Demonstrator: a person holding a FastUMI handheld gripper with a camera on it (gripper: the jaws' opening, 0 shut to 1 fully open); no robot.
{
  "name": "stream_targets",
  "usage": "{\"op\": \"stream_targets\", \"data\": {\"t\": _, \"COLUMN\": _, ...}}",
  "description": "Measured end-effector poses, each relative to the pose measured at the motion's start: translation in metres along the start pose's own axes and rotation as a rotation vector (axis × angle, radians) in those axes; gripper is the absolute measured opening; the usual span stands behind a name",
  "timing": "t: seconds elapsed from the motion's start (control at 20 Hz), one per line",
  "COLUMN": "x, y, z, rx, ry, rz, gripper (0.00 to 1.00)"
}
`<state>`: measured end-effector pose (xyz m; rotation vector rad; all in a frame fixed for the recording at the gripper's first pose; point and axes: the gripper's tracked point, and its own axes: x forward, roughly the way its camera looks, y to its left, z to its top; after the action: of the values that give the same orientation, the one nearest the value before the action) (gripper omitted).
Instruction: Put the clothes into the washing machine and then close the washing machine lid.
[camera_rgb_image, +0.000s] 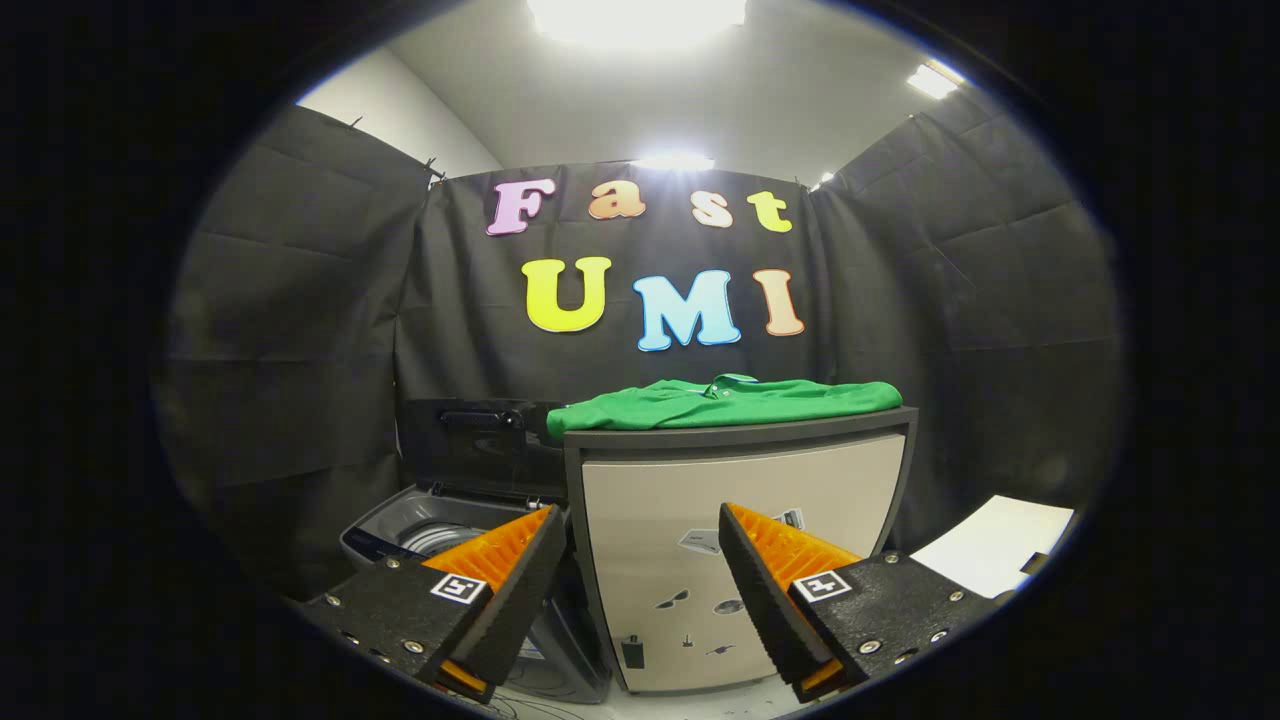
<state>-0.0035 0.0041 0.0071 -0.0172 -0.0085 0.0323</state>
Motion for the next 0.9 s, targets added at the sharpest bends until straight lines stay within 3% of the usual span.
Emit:
{"op": "stream_targets", "data": {"t": 0.45, "x": 0.005, "y": 0.0, "z": 0.022, "rx": 0.005, "ry": -0.011, "rz": 0.016, "gripper": 0.96}}
{"op": "stream_targets", "data": {"t": 0.9, "x": 0.054, "y": -0.013, "z": 0.091, "rx": -0.016, "ry": -0.062, "rz": 0.035, "gripper": 0.96}}
